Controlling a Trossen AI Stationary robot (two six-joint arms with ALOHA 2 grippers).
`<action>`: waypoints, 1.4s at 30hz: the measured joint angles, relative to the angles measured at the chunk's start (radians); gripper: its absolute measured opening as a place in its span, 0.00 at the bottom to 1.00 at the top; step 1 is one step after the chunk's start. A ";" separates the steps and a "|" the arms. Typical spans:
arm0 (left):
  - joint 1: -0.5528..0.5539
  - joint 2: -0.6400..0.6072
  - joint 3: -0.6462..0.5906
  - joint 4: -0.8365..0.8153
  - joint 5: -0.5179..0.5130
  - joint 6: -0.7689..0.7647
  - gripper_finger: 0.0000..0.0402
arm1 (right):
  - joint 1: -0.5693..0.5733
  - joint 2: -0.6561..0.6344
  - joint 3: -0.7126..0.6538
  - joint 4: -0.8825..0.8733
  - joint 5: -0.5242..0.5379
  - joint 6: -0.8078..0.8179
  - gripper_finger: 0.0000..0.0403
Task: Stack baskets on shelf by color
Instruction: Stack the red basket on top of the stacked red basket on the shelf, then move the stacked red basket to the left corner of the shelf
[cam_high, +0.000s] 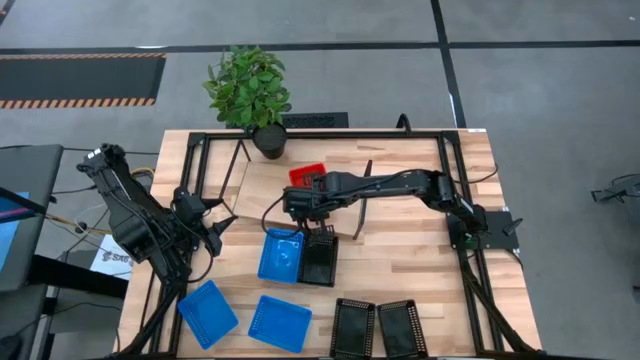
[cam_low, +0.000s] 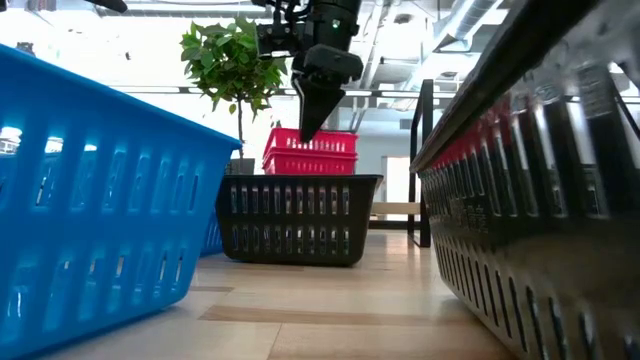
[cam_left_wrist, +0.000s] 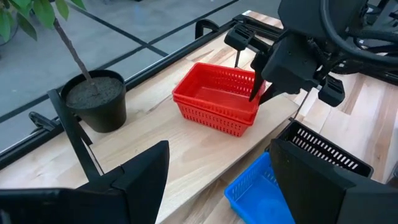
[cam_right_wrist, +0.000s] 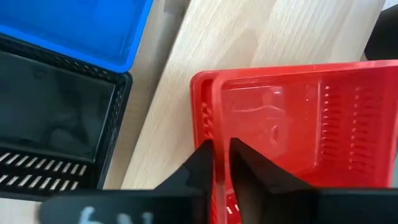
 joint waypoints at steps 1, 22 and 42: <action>0.000 0.000 0.000 0.000 0.001 -0.001 0.66 | 0.000 0.000 0.009 -0.001 0.000 0.000 0.23; 0.000 0.000 0.000 0.000 0.004 -0.013 0.66 | -0.167 0.029 0.098 -0.389 0.161 0.612 0.39; 0.000 0.000 0.000 0.000 0.031 -0.017 0.66 | -0.157 0.027 0.040 0.069 -0.106 0.629 0.35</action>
